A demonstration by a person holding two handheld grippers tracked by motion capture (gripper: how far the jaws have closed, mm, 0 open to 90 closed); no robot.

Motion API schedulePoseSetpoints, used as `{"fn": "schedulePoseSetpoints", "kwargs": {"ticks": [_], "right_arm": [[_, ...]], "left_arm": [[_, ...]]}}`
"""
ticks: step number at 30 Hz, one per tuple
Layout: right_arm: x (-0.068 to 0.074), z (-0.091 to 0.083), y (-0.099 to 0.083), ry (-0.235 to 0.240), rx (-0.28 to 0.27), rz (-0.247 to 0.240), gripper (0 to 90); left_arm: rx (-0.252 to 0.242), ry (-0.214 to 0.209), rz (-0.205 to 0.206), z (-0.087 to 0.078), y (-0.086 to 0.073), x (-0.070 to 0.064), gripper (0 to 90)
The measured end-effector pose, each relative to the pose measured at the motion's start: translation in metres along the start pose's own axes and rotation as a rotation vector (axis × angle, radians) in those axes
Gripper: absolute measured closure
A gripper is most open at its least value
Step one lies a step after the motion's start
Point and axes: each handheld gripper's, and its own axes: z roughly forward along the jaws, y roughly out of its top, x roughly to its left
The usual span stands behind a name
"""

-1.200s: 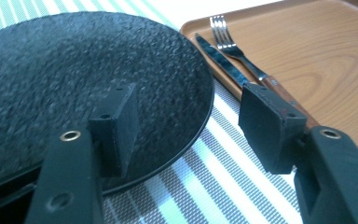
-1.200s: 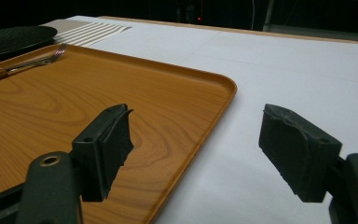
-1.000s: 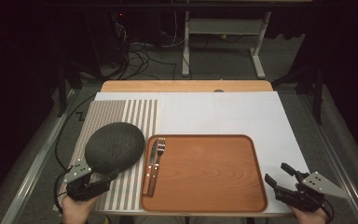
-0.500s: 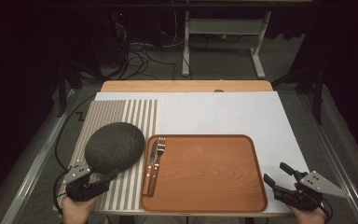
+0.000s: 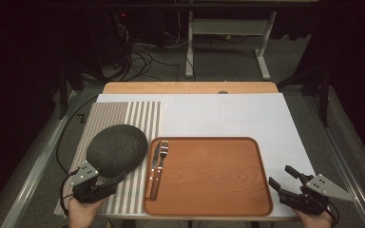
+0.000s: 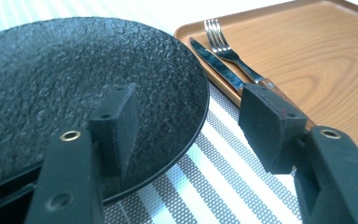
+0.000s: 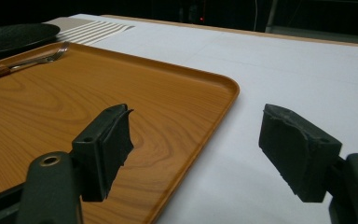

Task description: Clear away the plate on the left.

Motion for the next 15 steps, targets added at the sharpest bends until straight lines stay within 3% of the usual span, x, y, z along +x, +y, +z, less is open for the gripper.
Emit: {"fn": "schedulePoseSetpoints", "kwargs": {"ticks": [12,15], "right_arm": [[-0.0001,0.0,0.0001,0.005,-0.004,0.001,25.6],[0.0005,-0.0001,0.0002,0.007,-0.003,-0.005,25.6]], "left_arm": [[0.003,-0.026,0.031,0.0077,0.005,-0.0058,35.7],[0.006,-0.024,0.059,0.0095,0.0061,-0.0092,35.7]]}}
